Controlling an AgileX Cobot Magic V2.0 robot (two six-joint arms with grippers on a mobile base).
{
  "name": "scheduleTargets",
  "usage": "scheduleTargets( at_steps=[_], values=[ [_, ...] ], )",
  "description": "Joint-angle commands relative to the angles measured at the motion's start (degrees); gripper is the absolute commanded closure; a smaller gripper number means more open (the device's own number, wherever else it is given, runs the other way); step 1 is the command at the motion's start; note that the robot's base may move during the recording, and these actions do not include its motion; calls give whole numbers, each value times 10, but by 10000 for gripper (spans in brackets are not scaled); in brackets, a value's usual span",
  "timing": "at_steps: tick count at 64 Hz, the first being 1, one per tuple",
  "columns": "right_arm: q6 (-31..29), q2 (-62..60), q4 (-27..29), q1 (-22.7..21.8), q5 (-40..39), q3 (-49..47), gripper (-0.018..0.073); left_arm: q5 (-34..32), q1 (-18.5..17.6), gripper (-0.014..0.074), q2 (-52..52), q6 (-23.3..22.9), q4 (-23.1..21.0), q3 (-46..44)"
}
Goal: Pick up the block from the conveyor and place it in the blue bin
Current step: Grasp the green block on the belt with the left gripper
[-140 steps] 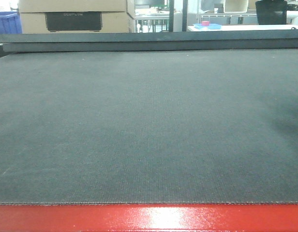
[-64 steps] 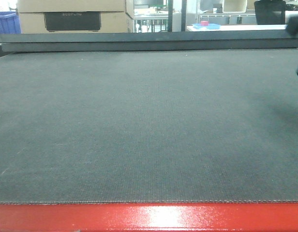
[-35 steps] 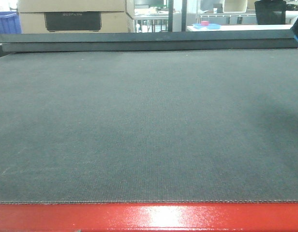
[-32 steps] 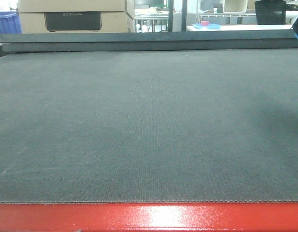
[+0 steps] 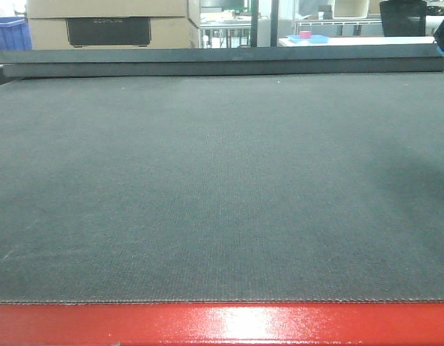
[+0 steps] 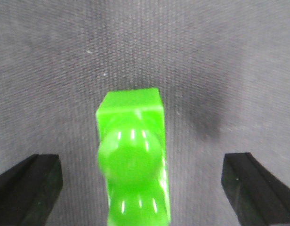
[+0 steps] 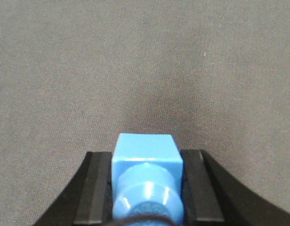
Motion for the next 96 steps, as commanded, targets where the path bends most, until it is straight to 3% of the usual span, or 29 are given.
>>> scheduleTargets(
  at_steps=[1,9,24,38,55,66,82,96],
  values=[
    [0,-5,-1,2,-11,2,718,-5,0,20,7,1,6,0],
    [0,-5,-1,2,-12,2,718,-9,0,139,7,1,7,0],
    [0,-5,-1,2,-20,2,718,-9,0,711,7,1,8,0],
    [0,-5,-12,1,-31,2,721,-8,-7,707,-7,-15,5,0],
    [1,-10,-12,-28,-45,24,721,-41,-72,707,-104,-26,4,1],
    [1,-30,-12,-36,-87,85,721,-98,-106,707,-190,-34,4,32],
    [1,-82,-12,-36,-104,113,721,-166,-112,707,-339,-50,-4,79],
    [1,-163,-12,-36,-110,113,721,-177,-112,707,-445,-50,-4,79]
  ],
)
